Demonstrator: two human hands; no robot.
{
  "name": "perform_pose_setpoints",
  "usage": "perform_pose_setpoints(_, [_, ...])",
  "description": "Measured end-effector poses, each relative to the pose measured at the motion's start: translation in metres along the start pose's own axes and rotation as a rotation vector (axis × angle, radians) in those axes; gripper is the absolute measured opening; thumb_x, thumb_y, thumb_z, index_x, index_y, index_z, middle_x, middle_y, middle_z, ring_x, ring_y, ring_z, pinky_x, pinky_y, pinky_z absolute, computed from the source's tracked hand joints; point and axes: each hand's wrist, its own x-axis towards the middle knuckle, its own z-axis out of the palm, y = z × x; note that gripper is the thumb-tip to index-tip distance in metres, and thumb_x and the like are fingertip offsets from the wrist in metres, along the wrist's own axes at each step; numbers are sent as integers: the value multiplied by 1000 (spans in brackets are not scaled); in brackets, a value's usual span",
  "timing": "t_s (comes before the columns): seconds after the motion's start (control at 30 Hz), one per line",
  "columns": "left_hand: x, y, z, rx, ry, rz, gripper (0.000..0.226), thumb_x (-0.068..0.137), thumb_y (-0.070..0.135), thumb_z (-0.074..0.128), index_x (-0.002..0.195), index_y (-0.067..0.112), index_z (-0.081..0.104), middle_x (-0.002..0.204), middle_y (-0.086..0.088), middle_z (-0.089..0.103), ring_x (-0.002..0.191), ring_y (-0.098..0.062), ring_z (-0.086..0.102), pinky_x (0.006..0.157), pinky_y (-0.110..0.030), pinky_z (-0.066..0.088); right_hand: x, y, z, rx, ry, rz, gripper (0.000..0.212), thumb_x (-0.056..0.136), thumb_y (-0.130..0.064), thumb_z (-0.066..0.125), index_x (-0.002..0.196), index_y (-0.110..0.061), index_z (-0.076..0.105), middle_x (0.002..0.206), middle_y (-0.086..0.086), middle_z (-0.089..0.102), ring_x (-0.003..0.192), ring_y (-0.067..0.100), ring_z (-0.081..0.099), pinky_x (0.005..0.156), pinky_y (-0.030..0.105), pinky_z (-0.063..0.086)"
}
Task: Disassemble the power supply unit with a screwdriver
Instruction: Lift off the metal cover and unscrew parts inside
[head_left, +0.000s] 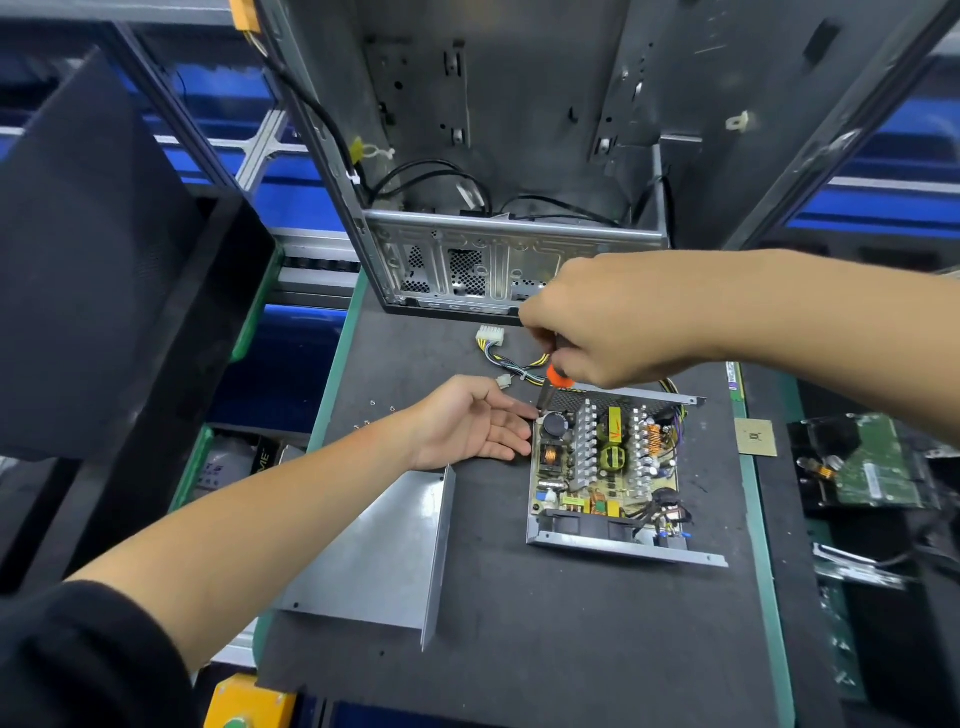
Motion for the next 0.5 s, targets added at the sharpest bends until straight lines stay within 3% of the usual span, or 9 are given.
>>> perform_pose_setpoints(0.07, [0, 0, 0, -5, -8, 4, 47, 70, 22, 50, 110, -1, 57, 79, -11, 63, 76, -27, 66, 67, -29, 51, -2, -1, -2, 74, -15, -29, 9, 84, -12, 56, 88, -20, 56, 87, 0, 57, 84, 24, 57, 69, 33, 48])
perform_pose_setpoints(0.17, [0, -1, -1, -12, -14, 6, 48, 70, 22, 50, 111, -2, 56, 80, -11, 62, 76, -27, 65, 68, -29, 51, -2, 2, -2, 108, -21, -53, 15, 80, -9, 58, 85, -22, 53, 93, -2, 59, 84, 20, 54, 67, 31, 45])
perform_pose_setpoints(0.23, [0, -2, -1, -8, -15, 9, 46, 70, 21, 50, 110, -1, 57, 79, -10, 62, 76, -26, 65, 68, -29, 51, 0, 3, 0, 83, -14, 1, 11, 87, -27, 62, 91, -21, 53, 85, -3, 54, 80, 20, 54, 65, 34, 44])
perform_pose_setpoints(0.3, [0, -2, -1, -9, -17, 9, 45, 70, 21, 50, 108, -1, 57, 79, -10, 62, 76, -26, 65, 69, -29, 51, 0, 2, 1, 33, -11, 88, 27, 96, -46, 49, 90, -20, 49, 74, -3, 42, 66, 18, 47, 61, 36, 40])
perform_pose_setpoints(0.33, [0, -2, -1, -11, -17, 9, 44, 70, 21, 50, 108, 0, 58, 79, -10, 62, 76, -27, 65, 69, -29, 52, 1, 1, 2, 1, 5, 108, 31, 99, -46, 42, 89, -18, 49, 72, -2, 37, 61, 16, 43, 58, 35, 38])
perform_pose_setpoints(0.43, [0, -2, -1, -14, -20, 7, 44, 70, 21, 51, 108, -1, 57, 79, -11, 62, 76, -27, 65, 69, -30, 52, 3, -1, 4, -13, 78, 32, 18, 96, -33, 49, 91, -17, 54, 71, -1, 40, 61, 20, 45, 52, 32, 36])
perform_pose_setpoints(0.5, [0, -1, -1, -17, -21, 6, 44, 70, 20, 50, 108, -1, 57, 79, -10, 62, 76, -27, 66, 69, -29, 52, 1, 0, 1, 76, 57, -25, 5, 85, -18, 58, 88, -22, 55, 79, -1, 55, 72, 21, 54, 59, 34, 45])
